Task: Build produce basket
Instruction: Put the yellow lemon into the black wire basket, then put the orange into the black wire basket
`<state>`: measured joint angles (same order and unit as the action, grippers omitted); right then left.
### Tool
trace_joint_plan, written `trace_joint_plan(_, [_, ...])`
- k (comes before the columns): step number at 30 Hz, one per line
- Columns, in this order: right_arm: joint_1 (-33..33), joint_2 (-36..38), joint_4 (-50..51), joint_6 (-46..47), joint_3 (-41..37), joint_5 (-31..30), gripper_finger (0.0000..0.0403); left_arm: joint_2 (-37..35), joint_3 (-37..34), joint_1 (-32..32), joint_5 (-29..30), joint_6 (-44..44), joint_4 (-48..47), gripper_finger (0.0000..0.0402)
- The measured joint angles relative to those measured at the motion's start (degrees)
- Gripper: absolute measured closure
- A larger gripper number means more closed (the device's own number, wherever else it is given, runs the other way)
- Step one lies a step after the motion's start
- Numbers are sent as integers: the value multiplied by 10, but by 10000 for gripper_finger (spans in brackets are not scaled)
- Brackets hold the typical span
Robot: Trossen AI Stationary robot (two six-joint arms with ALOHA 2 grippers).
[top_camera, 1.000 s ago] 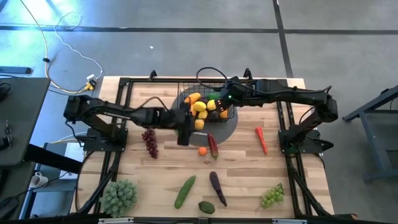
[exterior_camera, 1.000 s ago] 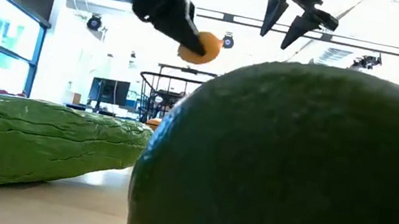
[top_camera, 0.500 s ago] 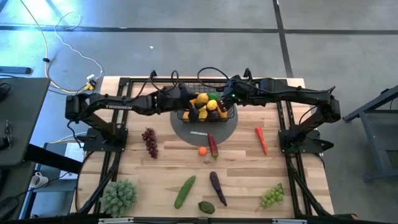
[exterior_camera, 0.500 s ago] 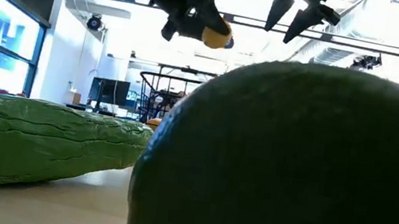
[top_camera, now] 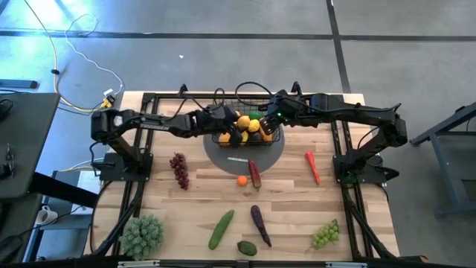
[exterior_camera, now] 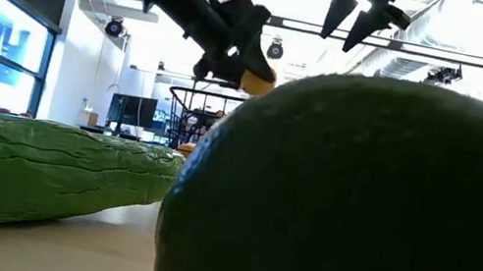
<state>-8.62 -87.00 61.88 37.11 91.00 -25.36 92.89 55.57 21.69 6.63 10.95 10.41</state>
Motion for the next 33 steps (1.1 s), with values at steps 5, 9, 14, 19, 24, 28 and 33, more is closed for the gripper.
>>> trace_joint_plan(5, [0,0,0,1,0,-6,146,26,0,0,-3,-1,0,182])
trace_joint_plan(9, [0,0,0,1,0,-6,146,32,0,0,-10,-1,-1,182])
trace_joint_plan(14, [0,0,3,3,0,-2,146,32,0,1,-11,21,-3,181])
trace_joint_plan(19, [0,0,8,16,0,24,146,32,0,4,-30,107,-2,166])
trace_joint_plan(24, [0,0,17,15,0,32,146,32,0,4,-39,108,2,159])
trace_joint_plan(28, [0,0,18,15,0,32,146,32,0,2,-51,71,2,159])
trace_joint_plan(33, [0,0,18,14,0,32,146,32,0,-4,-46,71,3,159])
